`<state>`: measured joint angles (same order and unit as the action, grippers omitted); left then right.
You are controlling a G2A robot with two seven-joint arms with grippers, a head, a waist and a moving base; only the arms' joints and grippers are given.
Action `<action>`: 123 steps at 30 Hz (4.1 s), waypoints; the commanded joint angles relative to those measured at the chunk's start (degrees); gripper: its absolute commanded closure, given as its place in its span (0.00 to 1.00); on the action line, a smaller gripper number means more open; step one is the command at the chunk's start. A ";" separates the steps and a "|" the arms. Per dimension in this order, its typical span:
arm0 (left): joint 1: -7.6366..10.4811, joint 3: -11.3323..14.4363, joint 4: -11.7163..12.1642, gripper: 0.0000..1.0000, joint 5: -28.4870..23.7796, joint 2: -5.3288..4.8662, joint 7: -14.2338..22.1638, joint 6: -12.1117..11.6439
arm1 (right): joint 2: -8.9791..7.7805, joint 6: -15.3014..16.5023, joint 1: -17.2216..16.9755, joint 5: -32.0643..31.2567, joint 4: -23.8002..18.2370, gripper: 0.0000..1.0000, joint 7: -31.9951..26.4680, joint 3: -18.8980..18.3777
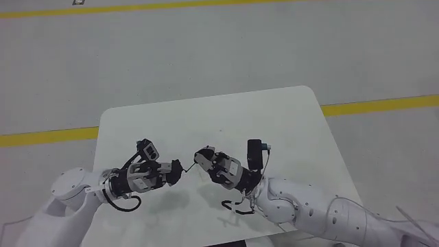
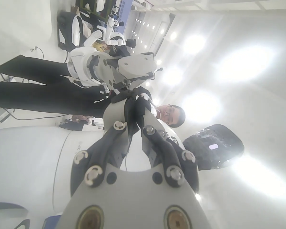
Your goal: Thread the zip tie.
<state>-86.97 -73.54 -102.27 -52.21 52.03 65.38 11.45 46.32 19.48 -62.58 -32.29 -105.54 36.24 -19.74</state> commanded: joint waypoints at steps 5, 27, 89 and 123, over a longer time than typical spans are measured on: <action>0.42 0.49 0.38 1.00 0.11 0.01 -0.23 0.02 | -0.38 0.00 1.54 0.24 0.05 1.00 1.79 1.96; 0.90 2.55 -0.33 1.00 -1.37 0.31 -2.78 1.16 | -1.03 0.00 4.66 -0.12 0.59 1.00 4.88 5.79; 6.30 6.00 5.22 1.00 -7.11 1.00 -1.79 4.01 | 1.68 0.00 -4.49 -3.95 0.65 1.00 3.78 -2.54; 10.55 7.70 5.84 1.00 -5.92 1.18 -2.33 7.70 | 2.81 0.00 -6.16 -2.07 1.76 1.00 3.16 -5.11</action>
<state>-76.41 -65.84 -96.43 -58.12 53.21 63.04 19.15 49.13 19.48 -68.74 -34.35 -103.77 39.38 -24.85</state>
